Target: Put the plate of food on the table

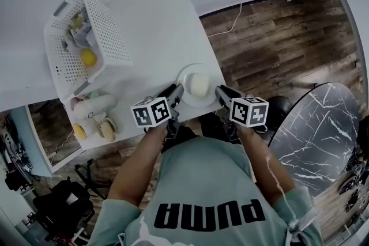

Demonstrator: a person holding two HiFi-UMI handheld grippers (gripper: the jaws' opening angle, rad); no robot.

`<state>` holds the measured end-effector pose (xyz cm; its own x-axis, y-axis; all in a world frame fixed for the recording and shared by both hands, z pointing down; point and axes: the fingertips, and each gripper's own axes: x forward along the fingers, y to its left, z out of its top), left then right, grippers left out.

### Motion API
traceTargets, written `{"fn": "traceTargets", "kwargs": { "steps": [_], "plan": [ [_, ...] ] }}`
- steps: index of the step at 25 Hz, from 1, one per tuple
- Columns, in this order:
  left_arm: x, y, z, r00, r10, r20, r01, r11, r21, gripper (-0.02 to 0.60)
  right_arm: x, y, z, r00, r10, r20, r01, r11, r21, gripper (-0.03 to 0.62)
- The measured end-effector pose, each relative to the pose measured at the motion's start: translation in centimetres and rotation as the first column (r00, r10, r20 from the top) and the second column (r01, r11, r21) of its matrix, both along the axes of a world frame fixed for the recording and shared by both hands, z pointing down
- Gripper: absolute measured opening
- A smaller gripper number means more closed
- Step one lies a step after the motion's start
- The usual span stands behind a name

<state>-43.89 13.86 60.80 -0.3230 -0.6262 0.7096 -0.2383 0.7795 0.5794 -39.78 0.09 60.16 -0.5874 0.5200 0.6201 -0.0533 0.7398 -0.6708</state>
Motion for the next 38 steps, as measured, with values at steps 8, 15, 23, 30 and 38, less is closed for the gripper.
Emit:
{"fn": "traceTargets", "kwargs": {
  "steps": [8, 15, 23, 30, 38],
  "plan": [
    [-0.5, -0.4, 0.0, 0.999, -0.021, -0.046, 0.022, 1.0, 0.022, 0.057, -0.1, 0.2, 0.2, 0.999, -0.009, -0.033, 0.008, 1.0, -0.017, 0.044],
    [-0.2, -0.2, -0.4, 0.997, -0.038, -0.065, 0.043, 0.996, 0.073, 0.048, -0.1, 0.2, 0.2, 0.999, 0.004, -0.037, -0.004, 1.0, -0.001, 0.044],
    [0.6, 0.2, -2.1, 0.999, -0.031, -0.044, 0.036, 0.992, 0.122, 0.044, 0.1, 0.4, -1.5, 0.999, 0.036, -0.001, -0.036, 0.999, 0.004, 0.044],
    [0.9, 1.1, -4.8, 1.0, -0.028, -0.005, 0.028, 0.984, 0.176, 0.044, 0.3, 1.2, -4.5, 0.995, 0.076, 0.058, -0.077, 0.997, 0.012, 0.043],
    [2.2, 2.7, -8.0, 0.999, 0.028, 0.036, -0.036, 0.971, 0.236, 0.041, 2.0, 2.9, -8.2, 0.977, 0.176, 0.118, -0.18, 0.983, 0.021, 0.041]
  ]
}}
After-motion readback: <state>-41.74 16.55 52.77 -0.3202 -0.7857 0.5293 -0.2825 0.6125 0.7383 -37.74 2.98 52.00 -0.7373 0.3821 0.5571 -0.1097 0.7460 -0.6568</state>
